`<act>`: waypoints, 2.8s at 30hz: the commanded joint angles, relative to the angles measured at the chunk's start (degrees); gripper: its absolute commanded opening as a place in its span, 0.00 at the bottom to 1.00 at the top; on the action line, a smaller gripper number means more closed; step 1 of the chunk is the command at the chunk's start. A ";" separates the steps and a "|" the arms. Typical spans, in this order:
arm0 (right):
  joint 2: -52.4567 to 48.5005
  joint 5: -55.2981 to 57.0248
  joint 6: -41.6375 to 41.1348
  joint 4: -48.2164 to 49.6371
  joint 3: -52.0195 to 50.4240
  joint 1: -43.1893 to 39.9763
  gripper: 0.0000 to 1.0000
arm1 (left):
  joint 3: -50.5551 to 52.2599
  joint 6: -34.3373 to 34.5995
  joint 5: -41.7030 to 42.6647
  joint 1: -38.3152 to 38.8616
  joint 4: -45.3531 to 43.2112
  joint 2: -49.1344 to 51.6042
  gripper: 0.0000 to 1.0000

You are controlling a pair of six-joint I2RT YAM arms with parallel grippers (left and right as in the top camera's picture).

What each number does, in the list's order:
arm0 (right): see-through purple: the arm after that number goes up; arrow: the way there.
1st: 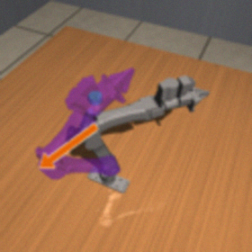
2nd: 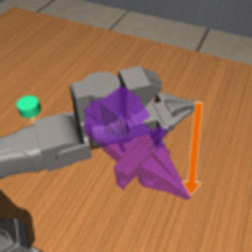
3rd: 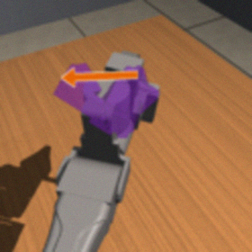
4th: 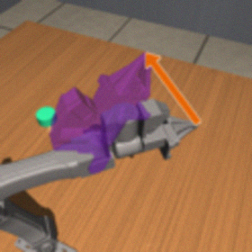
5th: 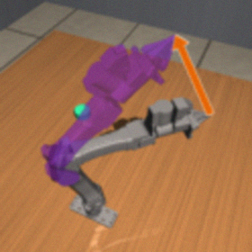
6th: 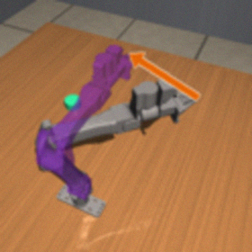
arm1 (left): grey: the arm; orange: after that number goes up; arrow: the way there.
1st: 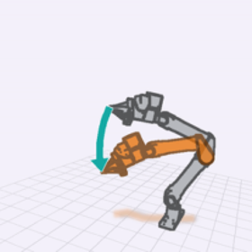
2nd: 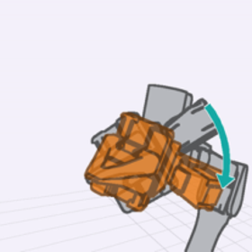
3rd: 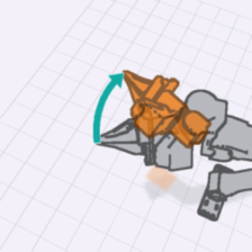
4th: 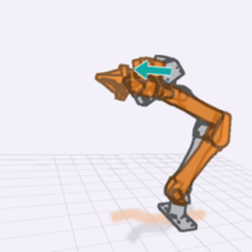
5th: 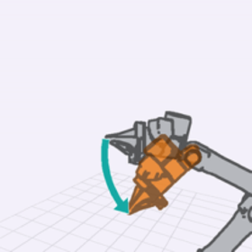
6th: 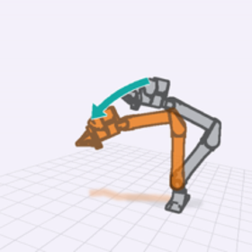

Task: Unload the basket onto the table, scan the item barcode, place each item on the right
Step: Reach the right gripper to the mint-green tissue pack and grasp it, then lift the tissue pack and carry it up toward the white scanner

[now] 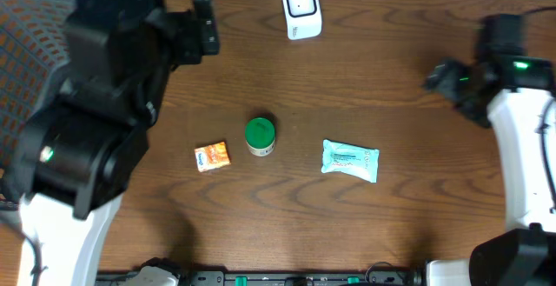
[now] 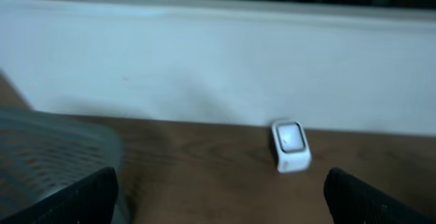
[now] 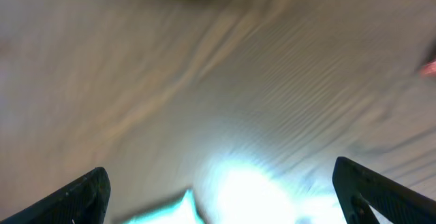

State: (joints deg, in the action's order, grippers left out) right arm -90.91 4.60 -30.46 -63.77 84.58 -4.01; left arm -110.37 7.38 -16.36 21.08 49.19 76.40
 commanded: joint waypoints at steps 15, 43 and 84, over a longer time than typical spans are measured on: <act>-2.19 -26.67 -1.22 -3.65 -17.31 11.80 0.99 | -0.48 -0.20 -10.25 -0.28 1.88 -13.92 0.98; 17.40 -29.11 -33.64 48.81 -71.23 5.81 0.99 | -0.48 -0.22 -10.27 -0.28 2.60 -13.55 0.98; 4.24 -33.77 -25.53 76.39 -72.08 5.90 0.01 | -0.48 -0.20 -10.25 -0.28 2.86 -13.53 0.98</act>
State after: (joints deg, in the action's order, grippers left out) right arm -87.44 -34.65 -59.96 16.71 16.99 1.72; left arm -110.39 7.49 -25.87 21.08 52.16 63.11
